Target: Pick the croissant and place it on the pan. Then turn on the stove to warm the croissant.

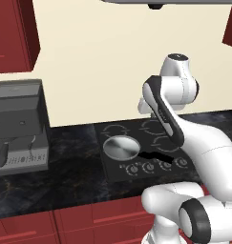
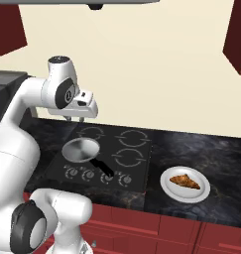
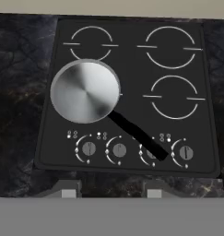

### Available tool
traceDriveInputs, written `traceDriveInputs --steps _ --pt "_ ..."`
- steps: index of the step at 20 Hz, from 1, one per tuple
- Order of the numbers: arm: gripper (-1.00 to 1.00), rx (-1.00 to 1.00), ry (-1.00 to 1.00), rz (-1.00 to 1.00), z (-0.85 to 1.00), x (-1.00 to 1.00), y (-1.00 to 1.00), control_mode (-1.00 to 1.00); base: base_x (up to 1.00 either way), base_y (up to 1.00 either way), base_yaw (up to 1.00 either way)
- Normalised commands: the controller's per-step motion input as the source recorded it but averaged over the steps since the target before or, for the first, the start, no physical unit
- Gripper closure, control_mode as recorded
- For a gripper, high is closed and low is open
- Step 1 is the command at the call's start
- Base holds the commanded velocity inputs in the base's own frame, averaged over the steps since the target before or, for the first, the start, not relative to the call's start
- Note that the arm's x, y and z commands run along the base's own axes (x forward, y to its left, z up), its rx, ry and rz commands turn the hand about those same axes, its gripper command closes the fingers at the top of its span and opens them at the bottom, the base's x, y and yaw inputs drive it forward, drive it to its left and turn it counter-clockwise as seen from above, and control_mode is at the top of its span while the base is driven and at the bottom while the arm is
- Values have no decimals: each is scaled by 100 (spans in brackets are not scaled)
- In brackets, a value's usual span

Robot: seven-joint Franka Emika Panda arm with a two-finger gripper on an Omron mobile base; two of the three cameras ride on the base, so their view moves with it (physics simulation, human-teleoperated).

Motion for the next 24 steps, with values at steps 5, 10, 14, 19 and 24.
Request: traceDriveInputs --steps 5,10,14,19,24 --pt "-100 0 -1 0 19 0 -27 -100 0 0 0" --pt "-100 0 -1 0 30 0 -41 -100 0 0 0" --pt "-100 0 0 0 4 -5 -59 -100 0 0 0" --pt "-100 -1 -1 2 0 -1 -88 -100 0 0 0" --pt "-100 -1 -3 2 9 9 -78 -100 0 0 0"
